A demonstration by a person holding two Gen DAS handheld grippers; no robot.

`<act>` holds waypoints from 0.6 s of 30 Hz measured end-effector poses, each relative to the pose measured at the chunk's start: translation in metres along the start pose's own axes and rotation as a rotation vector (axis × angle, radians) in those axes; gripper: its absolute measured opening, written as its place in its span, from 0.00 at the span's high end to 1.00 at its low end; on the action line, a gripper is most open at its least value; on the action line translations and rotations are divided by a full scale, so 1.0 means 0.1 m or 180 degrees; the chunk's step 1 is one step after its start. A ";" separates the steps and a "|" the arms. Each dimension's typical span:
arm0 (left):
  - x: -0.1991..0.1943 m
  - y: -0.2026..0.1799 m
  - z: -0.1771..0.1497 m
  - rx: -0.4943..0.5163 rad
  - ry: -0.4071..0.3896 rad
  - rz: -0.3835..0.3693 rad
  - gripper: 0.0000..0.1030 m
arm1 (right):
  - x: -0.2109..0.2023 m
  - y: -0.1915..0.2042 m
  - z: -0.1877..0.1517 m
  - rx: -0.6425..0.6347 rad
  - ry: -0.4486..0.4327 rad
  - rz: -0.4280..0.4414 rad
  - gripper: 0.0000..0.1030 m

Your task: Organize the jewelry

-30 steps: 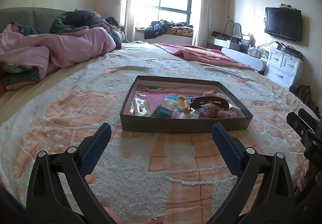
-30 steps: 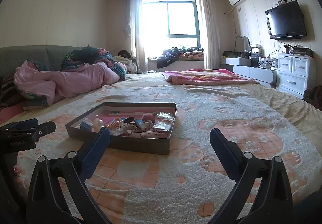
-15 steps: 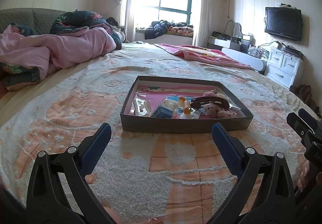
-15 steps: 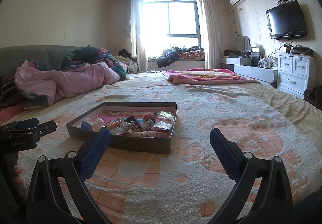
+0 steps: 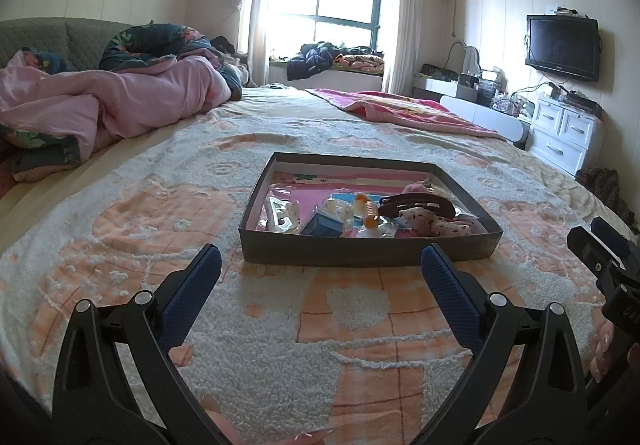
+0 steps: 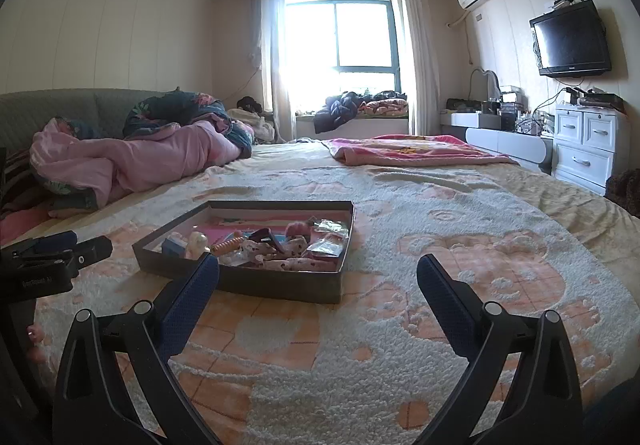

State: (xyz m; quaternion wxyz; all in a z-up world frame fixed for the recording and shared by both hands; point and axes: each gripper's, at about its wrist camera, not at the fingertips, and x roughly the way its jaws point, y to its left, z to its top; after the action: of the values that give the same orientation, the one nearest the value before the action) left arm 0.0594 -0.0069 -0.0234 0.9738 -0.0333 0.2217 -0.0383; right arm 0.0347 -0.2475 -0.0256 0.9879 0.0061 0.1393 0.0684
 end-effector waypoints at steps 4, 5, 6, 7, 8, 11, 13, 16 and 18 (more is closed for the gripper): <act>0.00 0.00 0.01 0.0000 -0.0005 -0.0001 0.11 | 0.00 0.01 0.00 -0.0002 0.0000 0.0012 0.06; 0.00 0.00 0.01 0.0002 -0.0006 -0.0001 0.11 | 0.01 0.01 0.01 -0.0001 0.0000 0.0015 0.06; 0.00 0.00 0.01 0.0004 -0.0006 -0.0003 0.11 | 0.01 0.01 0.01 -0.0003 0.0000 0.0013 0.06; 0.00 0.00 0.01 0.0006 -0.0006 -0.0006 0.11 | 0.01 0.02 0.00 -0.0001 0.0001 0.0010 0.06; -0.01 0.00 0.01 0.0002 -0.0006 -0.0003 0.11 | 0.01 0.01 0.00 0.0002 -0.0001 0.0012 0.06; 0.00 0.00 0.00 0.0000 -0.0005 -0.0001 0.11 | 0.01 0.01 0.00 -0.0003 -0.0002 0.0012 0.06; 0.00 0.00 0.01 -0.0002 -0.0006 0.0002 0.11 | 0.01 0.02 0.00 -0.0001 0.0003 0.0017 0.06; 0.00 0.00 0.00 -0.0001 -0.0008 0.0000 0.11 | 0.01 0.02 0.00 -0.0001 -0.0003 0.0017 0.06; 0.00 0.00 0.00 0.0003 -0.0008 0.0003 0.11 | 0.01 0.01 0.00 -0.0001 -0.0001 0.0016 0.06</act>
State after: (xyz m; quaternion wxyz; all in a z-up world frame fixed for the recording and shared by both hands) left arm 0.0591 -0.0071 -0.0228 0.9741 -0.0327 0.2204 -0.0379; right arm 0.0352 -0.2463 -0.0253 0.9877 0.0063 0.1391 0.0708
